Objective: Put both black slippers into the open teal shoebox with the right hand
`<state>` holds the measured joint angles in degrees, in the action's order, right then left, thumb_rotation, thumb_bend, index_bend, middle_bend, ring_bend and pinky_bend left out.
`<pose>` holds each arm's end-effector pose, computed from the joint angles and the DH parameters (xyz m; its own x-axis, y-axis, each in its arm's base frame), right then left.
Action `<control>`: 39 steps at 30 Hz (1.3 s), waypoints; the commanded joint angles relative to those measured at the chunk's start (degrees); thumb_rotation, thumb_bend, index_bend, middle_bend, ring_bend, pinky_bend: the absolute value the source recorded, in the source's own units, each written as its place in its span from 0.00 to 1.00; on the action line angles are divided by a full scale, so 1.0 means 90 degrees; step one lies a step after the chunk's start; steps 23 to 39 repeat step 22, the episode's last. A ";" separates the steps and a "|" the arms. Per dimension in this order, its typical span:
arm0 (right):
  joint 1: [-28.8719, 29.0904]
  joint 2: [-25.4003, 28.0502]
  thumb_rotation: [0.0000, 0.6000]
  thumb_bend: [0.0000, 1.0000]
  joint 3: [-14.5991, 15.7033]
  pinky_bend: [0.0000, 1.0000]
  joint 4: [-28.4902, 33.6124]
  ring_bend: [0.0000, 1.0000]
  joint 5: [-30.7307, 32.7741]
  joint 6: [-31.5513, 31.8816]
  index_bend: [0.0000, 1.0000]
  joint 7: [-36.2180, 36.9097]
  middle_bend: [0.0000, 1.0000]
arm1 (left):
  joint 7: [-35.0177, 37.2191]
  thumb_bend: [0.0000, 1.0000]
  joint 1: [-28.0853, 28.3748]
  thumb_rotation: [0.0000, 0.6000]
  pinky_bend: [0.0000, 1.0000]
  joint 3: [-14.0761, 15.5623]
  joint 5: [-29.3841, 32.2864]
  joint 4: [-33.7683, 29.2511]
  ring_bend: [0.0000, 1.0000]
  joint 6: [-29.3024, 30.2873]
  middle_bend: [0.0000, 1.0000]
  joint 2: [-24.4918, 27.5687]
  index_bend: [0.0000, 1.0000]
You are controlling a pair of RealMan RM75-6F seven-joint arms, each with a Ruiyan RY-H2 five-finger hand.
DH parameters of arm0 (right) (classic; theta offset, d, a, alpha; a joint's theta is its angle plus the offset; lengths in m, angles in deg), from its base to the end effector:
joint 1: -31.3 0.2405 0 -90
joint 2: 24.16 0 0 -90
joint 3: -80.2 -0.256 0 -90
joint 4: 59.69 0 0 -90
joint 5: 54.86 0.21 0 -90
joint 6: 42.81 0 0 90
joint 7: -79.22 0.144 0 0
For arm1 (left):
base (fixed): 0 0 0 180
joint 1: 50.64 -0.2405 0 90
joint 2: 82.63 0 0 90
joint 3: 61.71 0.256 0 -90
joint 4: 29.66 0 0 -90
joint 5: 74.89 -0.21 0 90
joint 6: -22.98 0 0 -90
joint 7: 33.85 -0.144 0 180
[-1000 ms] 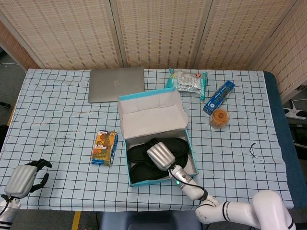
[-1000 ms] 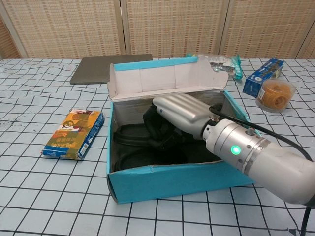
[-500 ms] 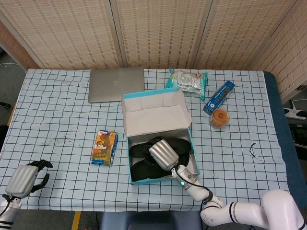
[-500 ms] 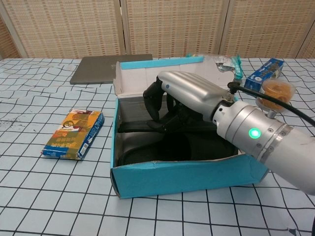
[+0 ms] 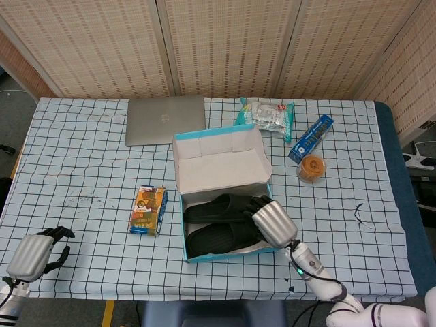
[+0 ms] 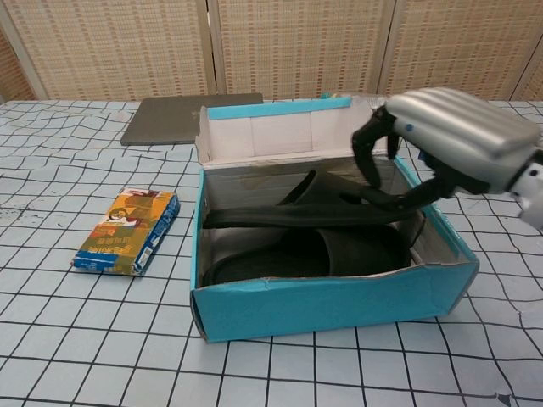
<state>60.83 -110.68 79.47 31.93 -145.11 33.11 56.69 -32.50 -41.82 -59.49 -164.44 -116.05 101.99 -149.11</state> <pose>-0.1583 -0.2537 0.0129 0.4637 0.0197 0.8858 -0.7466 -0.5296 0.4026 -0.3218 0.1836 0.1270 0.4520 0.1608 0.8774 0.8910 -0.1273 -0.4357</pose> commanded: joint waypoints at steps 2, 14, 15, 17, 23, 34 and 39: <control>-0.1367 0.0826 1.00 0.32 0.0701 0.43 -0.0454 0.34 0.0214 0.1169 0.58 -0.0445 0.55 | -0.0042 0.47 -0.0008 1.00 0.60 -0.0006 -0.0018 0.0001 0.42 0.0033 0.39 -0.0026 0.41; -0.1860 0.0601 1.00 0.20 0.0462 0.28 -0.2210 0.19 0.0218 0.1425 0.42 0.1592 0.39 | -0.0222 0.47 -0.0025 1.00 0.60 -0.0002 -0.0029 0.0006 0.42 0.0062 0.38 -0.0084 0.41; -0.1874 0.0591 1.00 0.19 0.0455 0.27 -0.2228 0.18 0.0202 0.1420 0.41 0.1594 0.38 | -0.0221 0.47 -0.0024 1.00 0.60 -0.0001 -0.0037 0.0007 0.42 0.0066 0.38 -0.0084 0.41; -0.1898 0.0590 1.00 0.18 0.0466 0.26 -0.2250 0.17 0.0149 0.1382 0.40 0.1585 0.36 | -0.0227 0.47 -0.0027 1.00 0.60 0.0011 -0.0061 0.0013 0.42 0.0076 0.38 -0.0082 0.41; -0.1939 0.0627 1.00 0.15 0.0480 0.22 -0.2198 0.12 0.0070 0.1248 0.35 0.1560 0.30 | -0.0199 0.47 -0.0019 1.00 0.60 0.0025 -0.0100 0.0013 0.42 0.0076 0.38 -0.0078 0.41; -0.1939 0.0627 1.00 0.15 0.0480 0.22 -0.2198 0.12 0.0070 0.1248 0.35 0.1560 0.30 | -0.0199 0.47 -0.0019 1.00 0.60 0.0025 -0.0100 0.0013 0.42 0.0076 0.38 -0.0078 0.41; -0.1939 0.0627 1.00 0.15 0.0480 0.22 -0.2198 0.12 0.0070 0.1248 0.35 0.1560 0.30 | -0.0199 0.47 -0.0019 1.00 0.60 0.0025 -0.0100 0.0013 0.42 0.0076 0.38 -0.0078 0.41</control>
